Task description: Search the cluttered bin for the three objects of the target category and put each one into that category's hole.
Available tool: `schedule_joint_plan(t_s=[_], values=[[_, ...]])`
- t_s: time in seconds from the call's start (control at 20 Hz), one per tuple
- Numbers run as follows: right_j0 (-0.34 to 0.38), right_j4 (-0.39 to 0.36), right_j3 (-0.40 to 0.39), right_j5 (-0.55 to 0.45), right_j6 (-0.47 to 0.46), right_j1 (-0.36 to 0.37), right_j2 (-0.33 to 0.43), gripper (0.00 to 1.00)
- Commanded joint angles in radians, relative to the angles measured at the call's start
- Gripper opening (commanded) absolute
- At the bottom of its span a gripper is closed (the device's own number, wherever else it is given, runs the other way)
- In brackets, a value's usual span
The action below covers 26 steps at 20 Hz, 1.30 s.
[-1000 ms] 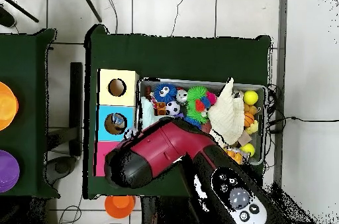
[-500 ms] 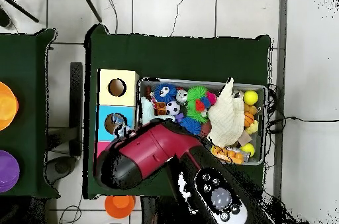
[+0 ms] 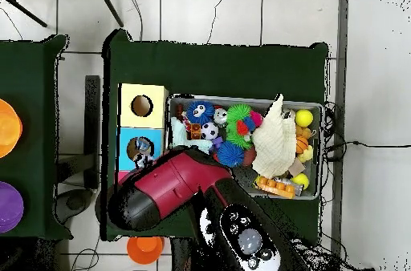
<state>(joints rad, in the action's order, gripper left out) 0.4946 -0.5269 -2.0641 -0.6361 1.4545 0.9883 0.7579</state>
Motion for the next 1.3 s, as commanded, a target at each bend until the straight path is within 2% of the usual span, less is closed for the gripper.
schedule_joint_plan(t_s=[0.05, 0.4, 0.75, 1.3], values=[[-0.029, 0.015, 0.075, 0.062, 0.214, -0.017, -0.111, 0.0], [-0.078, 0.024, 0.096, 0.09, 0.231, -0.021, -0.164, 0.0], [-0.135, 0.044, 0.127, 0.16, 0.258, -0.035, -0.217, 0.0], [-0.177, 0.086, 0.137, 0.196, 0.222, -0.047, -0.279, 0.0]])
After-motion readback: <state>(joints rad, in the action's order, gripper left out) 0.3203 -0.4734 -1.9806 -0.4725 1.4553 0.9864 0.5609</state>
